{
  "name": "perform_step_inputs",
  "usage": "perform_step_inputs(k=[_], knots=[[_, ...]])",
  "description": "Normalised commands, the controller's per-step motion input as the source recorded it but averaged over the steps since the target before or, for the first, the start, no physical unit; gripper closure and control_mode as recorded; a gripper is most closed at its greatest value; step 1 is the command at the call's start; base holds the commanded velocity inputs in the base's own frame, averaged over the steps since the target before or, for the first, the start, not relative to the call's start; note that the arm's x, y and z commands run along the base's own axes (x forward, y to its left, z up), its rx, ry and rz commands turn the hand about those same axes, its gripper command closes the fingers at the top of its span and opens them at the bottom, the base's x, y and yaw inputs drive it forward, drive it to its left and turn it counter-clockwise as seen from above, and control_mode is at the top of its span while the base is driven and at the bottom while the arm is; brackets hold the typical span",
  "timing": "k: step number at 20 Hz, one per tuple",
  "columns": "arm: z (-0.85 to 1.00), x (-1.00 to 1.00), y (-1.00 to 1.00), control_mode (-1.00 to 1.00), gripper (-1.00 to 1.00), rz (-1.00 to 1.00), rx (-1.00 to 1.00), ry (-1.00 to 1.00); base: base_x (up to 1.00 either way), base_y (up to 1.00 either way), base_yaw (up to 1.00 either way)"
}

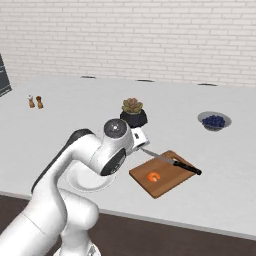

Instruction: Pick up the knife from the drawer and place it on the cutting board. Then place the meat from the plate to the cutting board.

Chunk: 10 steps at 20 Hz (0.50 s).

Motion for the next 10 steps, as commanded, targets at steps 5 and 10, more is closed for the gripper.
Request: perform_step_inputs(k=[5, 10], knots=[[1.00, -0.35, 0.50, -1.00, -1.00, -0.03, -0.11, -0.21, 0.00, 0.00, 0.00], [0.86, -0.25, 0.80, -1.00, -1.00, -0.02, -0.19, -0.13, 0.00, 0.00, 0.00]])
